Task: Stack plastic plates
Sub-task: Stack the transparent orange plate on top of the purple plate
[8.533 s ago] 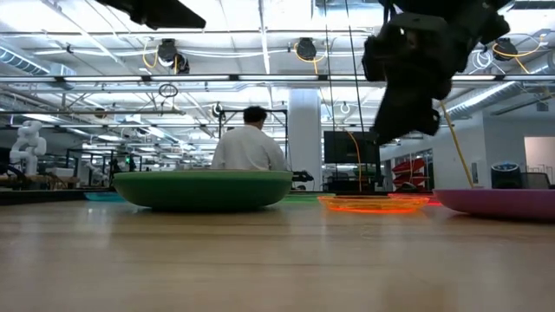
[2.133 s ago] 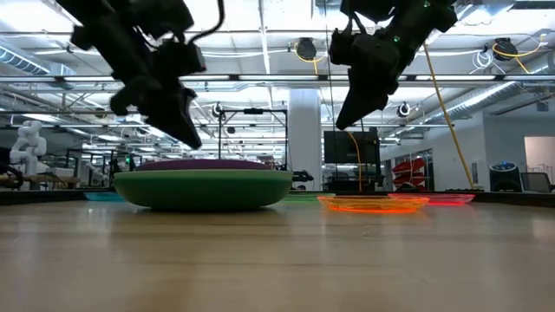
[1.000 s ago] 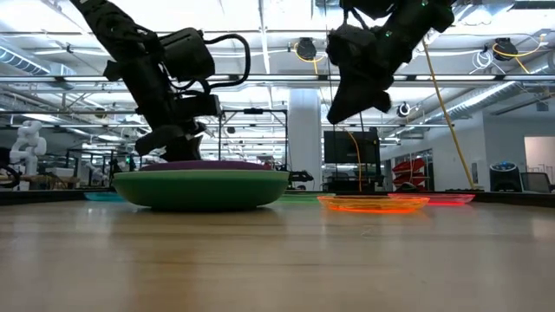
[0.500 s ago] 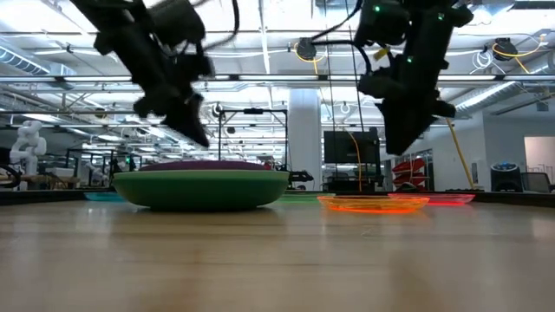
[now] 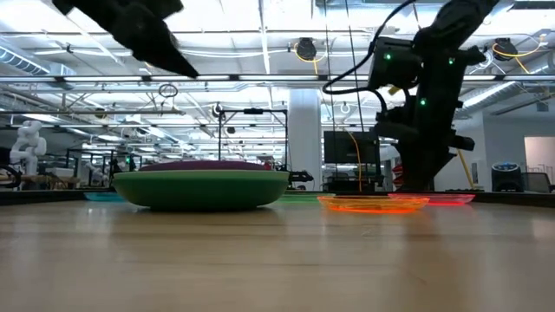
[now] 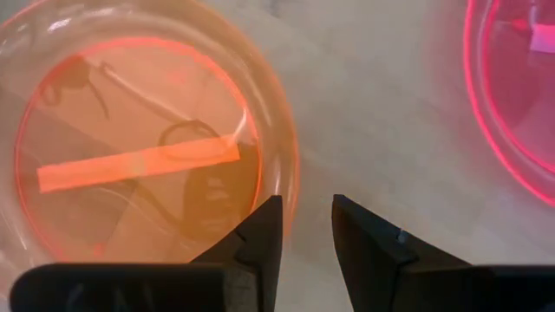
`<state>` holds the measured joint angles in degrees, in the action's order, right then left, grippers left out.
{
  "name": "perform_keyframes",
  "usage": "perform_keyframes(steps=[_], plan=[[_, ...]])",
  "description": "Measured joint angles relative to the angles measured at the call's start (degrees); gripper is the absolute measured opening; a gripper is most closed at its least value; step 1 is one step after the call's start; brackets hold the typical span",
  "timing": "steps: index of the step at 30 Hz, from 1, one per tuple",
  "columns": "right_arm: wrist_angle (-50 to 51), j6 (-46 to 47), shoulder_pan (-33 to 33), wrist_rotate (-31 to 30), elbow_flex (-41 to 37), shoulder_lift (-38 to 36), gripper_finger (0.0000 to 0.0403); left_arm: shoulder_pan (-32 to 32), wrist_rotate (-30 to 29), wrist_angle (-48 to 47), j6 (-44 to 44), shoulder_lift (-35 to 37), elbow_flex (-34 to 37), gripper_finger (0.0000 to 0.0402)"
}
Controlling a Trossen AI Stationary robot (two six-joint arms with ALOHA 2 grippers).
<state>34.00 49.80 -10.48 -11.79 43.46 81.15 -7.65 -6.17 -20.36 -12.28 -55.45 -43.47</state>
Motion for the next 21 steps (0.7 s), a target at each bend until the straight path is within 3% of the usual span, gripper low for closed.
perform_keyframes(steps=[11, 21], plan=[[-5.23, -1.42, -1.16, 0.01, -1.97, 0.00, 0.0098, 6.31, -0.59, -3.26, 3.49, 11.18, 0.00, 0.0003], [-7.29, -1.42, -1.16, -0.24, -1.96, 2.45, 0.0098, 13.22, -9.06, -5.57, 5.63, 15.09, 0.02, 0.0003]])
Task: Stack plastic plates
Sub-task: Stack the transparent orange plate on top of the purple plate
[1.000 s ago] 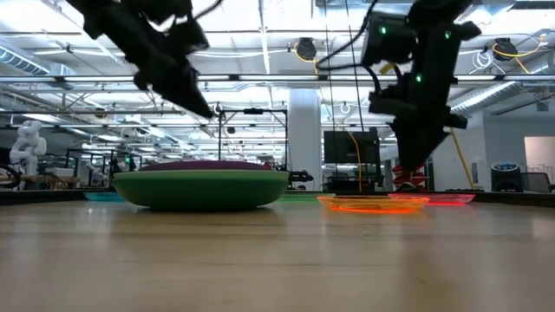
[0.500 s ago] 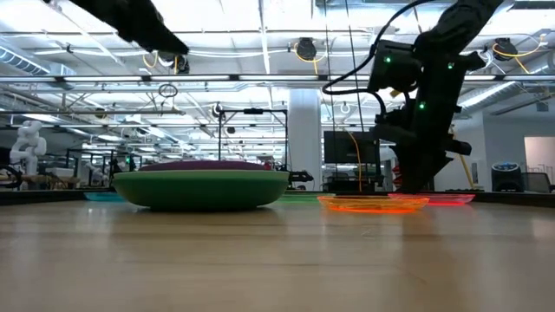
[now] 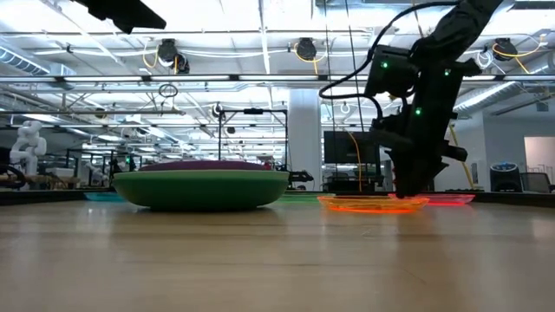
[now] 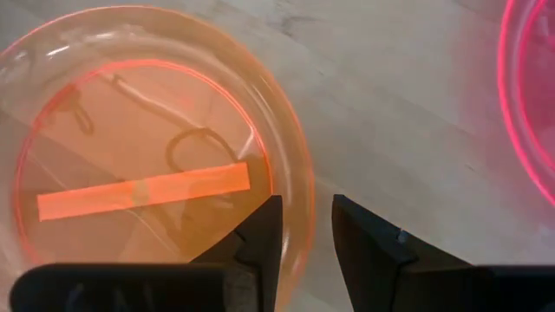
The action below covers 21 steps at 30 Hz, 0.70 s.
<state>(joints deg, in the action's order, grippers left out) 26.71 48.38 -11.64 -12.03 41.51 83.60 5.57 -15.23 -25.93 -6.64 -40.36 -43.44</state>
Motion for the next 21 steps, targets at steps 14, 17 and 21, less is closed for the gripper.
perform_keyframes(steps=[14, 17, 21], plan=[[-5.67, -1.37, 0.09, 1.32, -0.01, 2.57, 0.0081, 3.56, -3.14, -1.44, 0.99, 0.54, 0.00, 0.0003], [-5.94, -1.53, 0.11, 1.57, -0.01, 2.57, 0.0061, 3.57, -3.14, -1.44, 1.00, 0.54, -0.02, 0.0003], [-5.98, -1.53, 0.11, 1.61, 0.00, 2.57, 0.0034, 3.56, -3.16, -1.49, 1.22, 0.52, 0.00, 0.0003]])
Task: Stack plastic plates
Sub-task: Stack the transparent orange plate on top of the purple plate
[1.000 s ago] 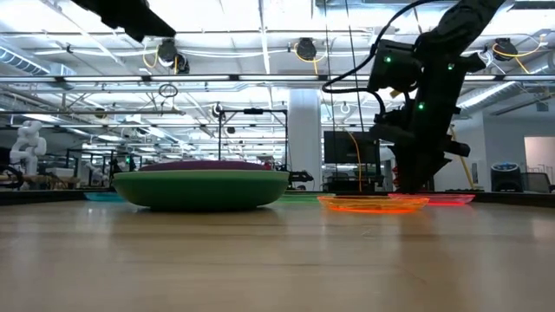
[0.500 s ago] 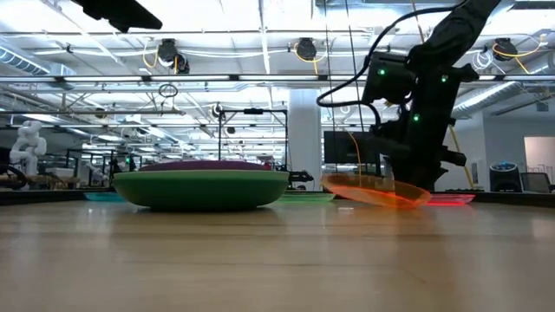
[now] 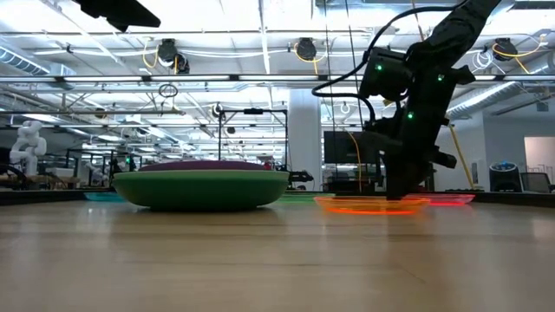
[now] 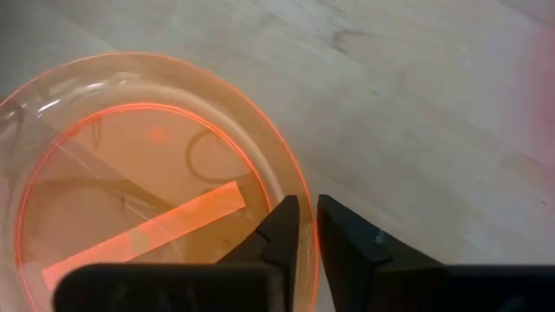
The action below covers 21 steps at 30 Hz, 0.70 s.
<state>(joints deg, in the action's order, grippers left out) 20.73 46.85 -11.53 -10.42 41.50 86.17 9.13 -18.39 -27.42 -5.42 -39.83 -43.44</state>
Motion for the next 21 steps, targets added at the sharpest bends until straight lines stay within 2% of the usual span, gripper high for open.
perform_keyframes(steps=[7, 21], plan=[[-0.46, -0.42, 0.00, 0.01, 0.02, -0.61, 0.0004, 0.00, 0.00, 0.00, 0.26, 0.00, -0.02, 0.0003], [-0.76, -2.55, -0.09, 0.01, 0.02, -1.59, 0.0001, -0.04, 0.00, -0.13, 0.41, 0.00, -0.02, 0.0003]])
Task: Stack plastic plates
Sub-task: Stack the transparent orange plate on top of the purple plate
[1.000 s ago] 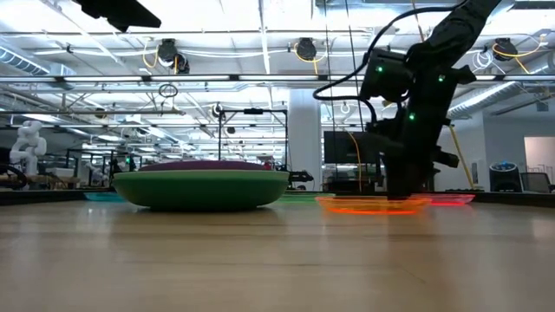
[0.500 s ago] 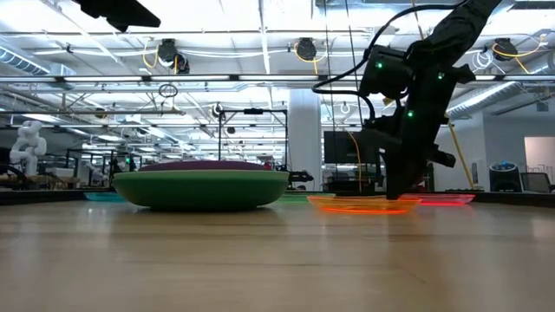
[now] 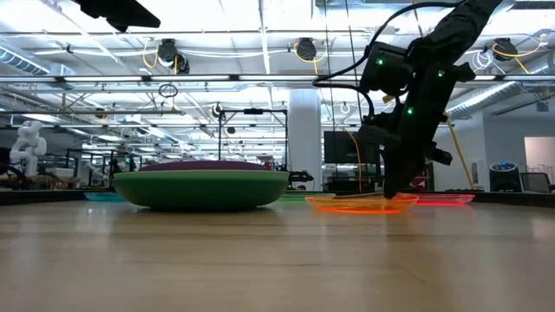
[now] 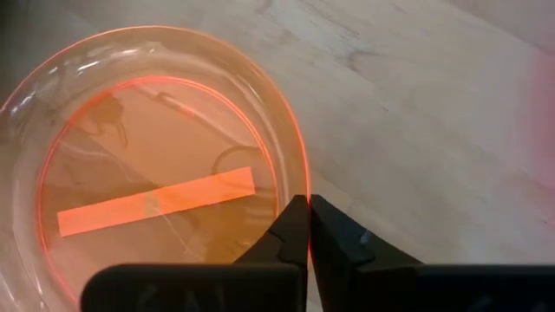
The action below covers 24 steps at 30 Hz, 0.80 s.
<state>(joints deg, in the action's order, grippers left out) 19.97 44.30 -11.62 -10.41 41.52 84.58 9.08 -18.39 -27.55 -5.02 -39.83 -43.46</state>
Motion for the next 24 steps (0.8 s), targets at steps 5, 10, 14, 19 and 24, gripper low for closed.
perform_keyframes(steps=[5, 10, 14, 19, 24], plan=[[0.06, -1.16, -0.80, 0.04, 0.00, -2.99, 0.0001, 0.00, 0.00, 0.05, 0.00, 0.00, 0.00, 0.0003], [0.11, -2.89, -1.92, 0.05, 0.00, -7.77, 0.0001, 0.00, 0.00, 0.21, -0.02, 0.00, 0.00, 0.0003], [0.12, -3.37, -2.47, 0.07, 0.00, -11.43, 0.0000, 0.00, 0.00, 0.28, -0.03, 0.00, 0.00, 0.0003], [-0.16, -4.28, -2.56, 0.23, 0.00, -14.97, 0.0000, 0.00, 0.00, 0.37, -0.05, 0.00, 0.02, 0.0003], [-6.66, -3.29, -2.56, 3.59, 0.00, -16.20, 0.0000, 0.00, 0.00, 1.96, -0.66, -0.02, 0.01, 0.0003]])
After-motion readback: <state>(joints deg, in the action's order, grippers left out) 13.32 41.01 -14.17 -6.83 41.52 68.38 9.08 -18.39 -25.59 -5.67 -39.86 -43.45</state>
